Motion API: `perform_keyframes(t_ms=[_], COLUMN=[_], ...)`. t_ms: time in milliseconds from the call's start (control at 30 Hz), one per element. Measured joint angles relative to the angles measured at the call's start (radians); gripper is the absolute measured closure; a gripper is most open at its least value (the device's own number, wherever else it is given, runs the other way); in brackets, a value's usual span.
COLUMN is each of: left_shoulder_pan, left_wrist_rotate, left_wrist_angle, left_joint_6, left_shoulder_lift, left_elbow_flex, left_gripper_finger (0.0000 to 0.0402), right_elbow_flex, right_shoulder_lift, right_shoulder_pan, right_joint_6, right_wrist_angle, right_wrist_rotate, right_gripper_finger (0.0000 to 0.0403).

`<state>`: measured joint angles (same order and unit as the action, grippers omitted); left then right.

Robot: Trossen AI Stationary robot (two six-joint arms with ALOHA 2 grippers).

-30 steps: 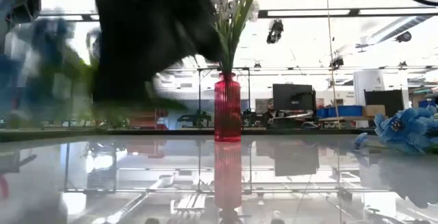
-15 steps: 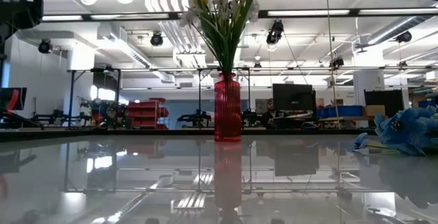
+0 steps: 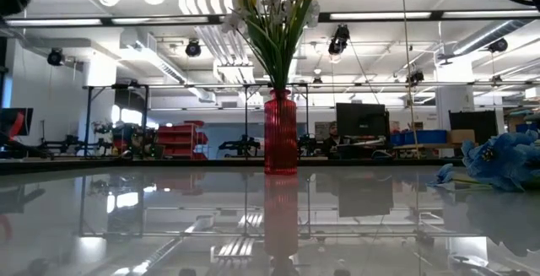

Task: Sort flowers into vase by color
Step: Put the left blue flower into the yellow flower vase

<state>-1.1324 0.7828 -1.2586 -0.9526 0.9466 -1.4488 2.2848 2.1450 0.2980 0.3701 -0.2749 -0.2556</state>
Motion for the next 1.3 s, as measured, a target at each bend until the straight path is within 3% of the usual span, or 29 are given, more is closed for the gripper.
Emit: perform_keyframes(t_ms=[133,300,567,733,900,1067,1300], left_shoulder_pan=[0.103,0.158,0.256,0.304,0.327,0.332,0.332], left_wrist_rotate=[-0.090,-0.137,-0.154,-0.206,-0.208,-0.197,-0.194], left_wrist_angle=[0.024,0.200,0.263,0.300,0.301,0.304,0.269], left_joint_6=[0.023,0.149,0.178,0.209,0.203,0.189,0.186], left_shoulder_lift=[0.049,0.077,0.122,0.164,0.191,0.198,0.195], left_elbow_flex=[0.011,0.011,0.011,0.011,0.011,0.011,0.011], left_gripper_finger=[0.0133,0.0133,0.0151,0.0189,0.0271,0.0382,0.0399], right_elbow_flex=[-0.002,-0.006,-0.008,-0.008,-0.008,-0.008,0.003], right_shoulder_lift=[0.019,0.016,0.016,0.016,0.016,0.016,0.015], right_shoulder_pan=[-0.004,-0.006,-0.006,-0.004,0.007,0.024,0.050], right_joint_6=[-0.015,-0.017,-0.014,-0.003,-0.003,-0.004,-0.022], right_wrist_angle=[0.043,0.049,0.076,0.072,0.071,0.071,0.069], right_wrist_rotate=[0.054,0.046,0.046,0.046,0.046,0.019,-0.034], right_gripper_finger=[0.0385,0.0385,0.0385,0.0385,0.0377,0.0327,0.0204])
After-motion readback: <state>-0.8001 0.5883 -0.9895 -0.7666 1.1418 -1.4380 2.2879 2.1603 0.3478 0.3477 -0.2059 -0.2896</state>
